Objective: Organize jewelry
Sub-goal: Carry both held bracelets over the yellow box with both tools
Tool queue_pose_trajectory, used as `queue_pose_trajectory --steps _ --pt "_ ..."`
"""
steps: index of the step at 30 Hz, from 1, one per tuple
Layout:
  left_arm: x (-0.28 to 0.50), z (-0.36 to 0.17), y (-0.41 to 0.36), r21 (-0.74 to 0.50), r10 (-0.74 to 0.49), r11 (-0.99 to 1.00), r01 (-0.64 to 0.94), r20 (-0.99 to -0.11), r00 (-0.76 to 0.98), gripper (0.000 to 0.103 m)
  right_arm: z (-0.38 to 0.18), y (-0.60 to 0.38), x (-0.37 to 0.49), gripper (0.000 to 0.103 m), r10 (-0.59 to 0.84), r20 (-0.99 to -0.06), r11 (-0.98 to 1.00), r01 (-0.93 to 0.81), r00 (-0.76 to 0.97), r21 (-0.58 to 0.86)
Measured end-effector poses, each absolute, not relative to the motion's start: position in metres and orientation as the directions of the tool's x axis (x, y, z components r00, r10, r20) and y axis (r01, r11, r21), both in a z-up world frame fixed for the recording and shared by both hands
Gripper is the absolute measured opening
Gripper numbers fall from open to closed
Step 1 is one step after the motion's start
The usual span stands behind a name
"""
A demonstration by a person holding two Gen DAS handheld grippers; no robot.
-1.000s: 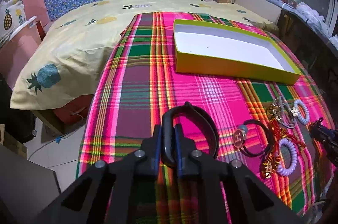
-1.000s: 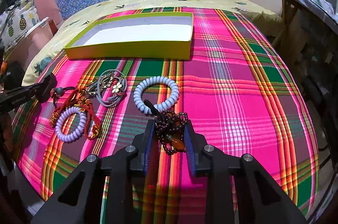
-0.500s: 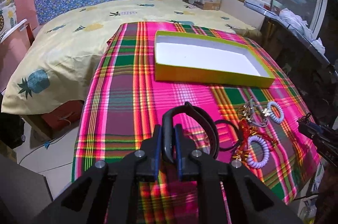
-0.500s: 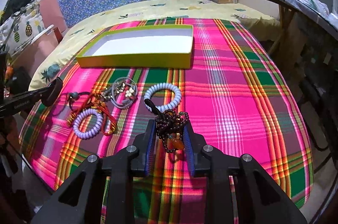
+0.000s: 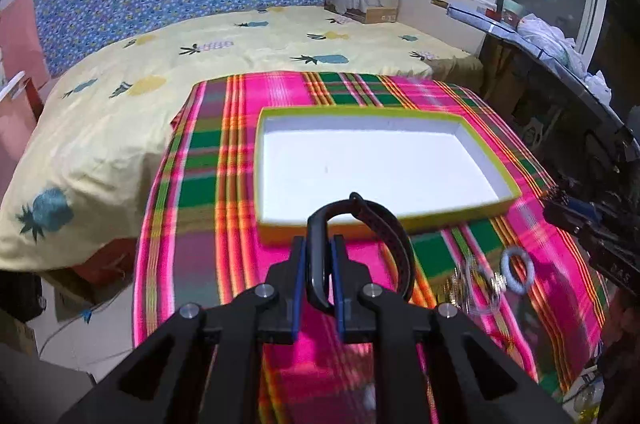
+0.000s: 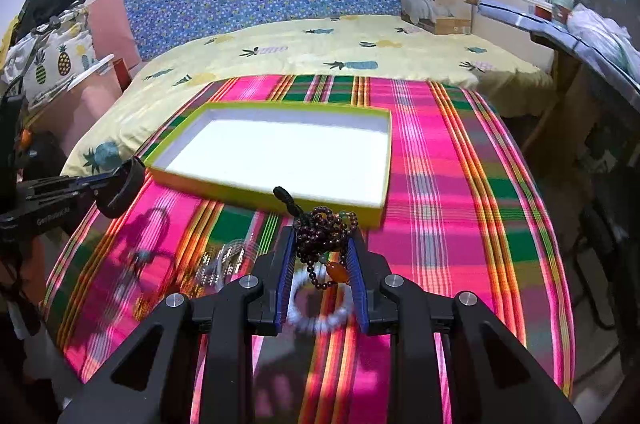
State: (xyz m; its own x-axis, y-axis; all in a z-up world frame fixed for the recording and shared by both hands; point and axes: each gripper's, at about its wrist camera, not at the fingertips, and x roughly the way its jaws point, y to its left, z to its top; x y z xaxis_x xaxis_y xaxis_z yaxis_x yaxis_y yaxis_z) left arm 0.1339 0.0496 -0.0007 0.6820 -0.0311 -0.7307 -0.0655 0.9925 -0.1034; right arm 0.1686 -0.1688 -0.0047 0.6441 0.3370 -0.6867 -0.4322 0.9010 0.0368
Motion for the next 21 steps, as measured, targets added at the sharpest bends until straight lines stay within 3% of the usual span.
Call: queue_pose_trajectory --steps 21 --pt "0.261 -0.036 0.07 -0.004 0.083 0.99 -0.14 -0.79 0.607 0.013 -0.048 -0.136 0.317 0.026 0.264 -0.772 0.902 -0.432 0.579 -0.016"
